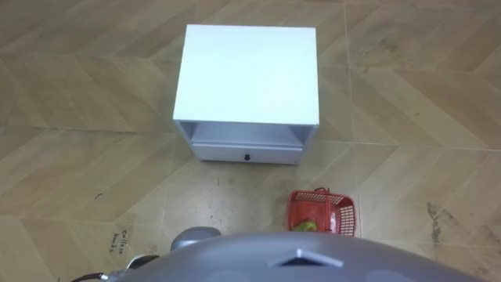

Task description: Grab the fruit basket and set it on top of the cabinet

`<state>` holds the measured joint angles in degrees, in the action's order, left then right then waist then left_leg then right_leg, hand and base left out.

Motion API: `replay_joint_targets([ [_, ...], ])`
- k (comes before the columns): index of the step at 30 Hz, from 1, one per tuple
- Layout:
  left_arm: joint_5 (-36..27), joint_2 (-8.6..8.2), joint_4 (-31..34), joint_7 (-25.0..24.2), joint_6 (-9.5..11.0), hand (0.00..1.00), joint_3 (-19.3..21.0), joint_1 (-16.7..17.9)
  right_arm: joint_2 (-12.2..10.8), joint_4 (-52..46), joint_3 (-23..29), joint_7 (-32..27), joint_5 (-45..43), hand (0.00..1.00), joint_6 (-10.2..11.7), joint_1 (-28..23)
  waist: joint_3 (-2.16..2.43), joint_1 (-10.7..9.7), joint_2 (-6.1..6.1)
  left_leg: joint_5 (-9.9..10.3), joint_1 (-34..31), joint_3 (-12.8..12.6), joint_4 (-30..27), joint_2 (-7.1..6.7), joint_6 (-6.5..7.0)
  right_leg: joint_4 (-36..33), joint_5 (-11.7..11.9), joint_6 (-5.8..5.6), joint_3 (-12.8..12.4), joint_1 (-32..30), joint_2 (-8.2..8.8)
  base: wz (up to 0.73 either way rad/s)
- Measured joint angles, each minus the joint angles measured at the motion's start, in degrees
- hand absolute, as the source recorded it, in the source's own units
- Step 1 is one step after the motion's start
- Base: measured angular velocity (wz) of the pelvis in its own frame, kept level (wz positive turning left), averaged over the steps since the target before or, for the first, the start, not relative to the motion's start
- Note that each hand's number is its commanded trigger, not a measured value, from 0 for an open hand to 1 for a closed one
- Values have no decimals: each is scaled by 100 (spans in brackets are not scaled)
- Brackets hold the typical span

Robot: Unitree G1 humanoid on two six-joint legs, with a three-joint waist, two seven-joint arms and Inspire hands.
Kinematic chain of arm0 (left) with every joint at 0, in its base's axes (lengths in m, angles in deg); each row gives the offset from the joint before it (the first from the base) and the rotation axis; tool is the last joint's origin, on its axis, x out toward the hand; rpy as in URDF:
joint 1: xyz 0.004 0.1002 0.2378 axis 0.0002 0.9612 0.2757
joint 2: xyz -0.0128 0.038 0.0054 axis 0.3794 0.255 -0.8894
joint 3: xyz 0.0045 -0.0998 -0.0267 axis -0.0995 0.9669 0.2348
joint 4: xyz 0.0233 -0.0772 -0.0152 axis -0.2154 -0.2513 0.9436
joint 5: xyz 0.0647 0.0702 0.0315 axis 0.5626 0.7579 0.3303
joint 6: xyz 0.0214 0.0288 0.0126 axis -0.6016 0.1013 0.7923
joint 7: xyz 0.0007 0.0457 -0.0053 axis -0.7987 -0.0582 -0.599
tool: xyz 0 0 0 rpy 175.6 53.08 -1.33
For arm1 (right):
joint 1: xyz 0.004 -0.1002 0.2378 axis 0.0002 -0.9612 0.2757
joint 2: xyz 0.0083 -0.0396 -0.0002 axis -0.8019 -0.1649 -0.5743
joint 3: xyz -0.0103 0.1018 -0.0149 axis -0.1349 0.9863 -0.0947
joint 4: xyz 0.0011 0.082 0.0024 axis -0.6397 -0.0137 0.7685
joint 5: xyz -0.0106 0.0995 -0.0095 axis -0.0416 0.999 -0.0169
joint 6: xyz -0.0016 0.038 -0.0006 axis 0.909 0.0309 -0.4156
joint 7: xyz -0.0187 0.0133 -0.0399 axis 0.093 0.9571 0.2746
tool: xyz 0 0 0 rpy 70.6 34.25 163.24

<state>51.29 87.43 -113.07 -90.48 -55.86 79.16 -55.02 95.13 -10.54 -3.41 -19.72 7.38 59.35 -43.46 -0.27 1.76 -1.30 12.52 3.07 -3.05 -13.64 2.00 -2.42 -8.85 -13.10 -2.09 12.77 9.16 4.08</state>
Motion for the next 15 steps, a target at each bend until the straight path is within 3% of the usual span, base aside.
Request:
replay_joint_targets([
  [15,-140,28,-14,20,-2,0,59,-21,11,7,0,-12,59,0,1,-6,-23,12,-94,0,3,1,16,-2,0,14,0,0,-2,-8,1,0],
])
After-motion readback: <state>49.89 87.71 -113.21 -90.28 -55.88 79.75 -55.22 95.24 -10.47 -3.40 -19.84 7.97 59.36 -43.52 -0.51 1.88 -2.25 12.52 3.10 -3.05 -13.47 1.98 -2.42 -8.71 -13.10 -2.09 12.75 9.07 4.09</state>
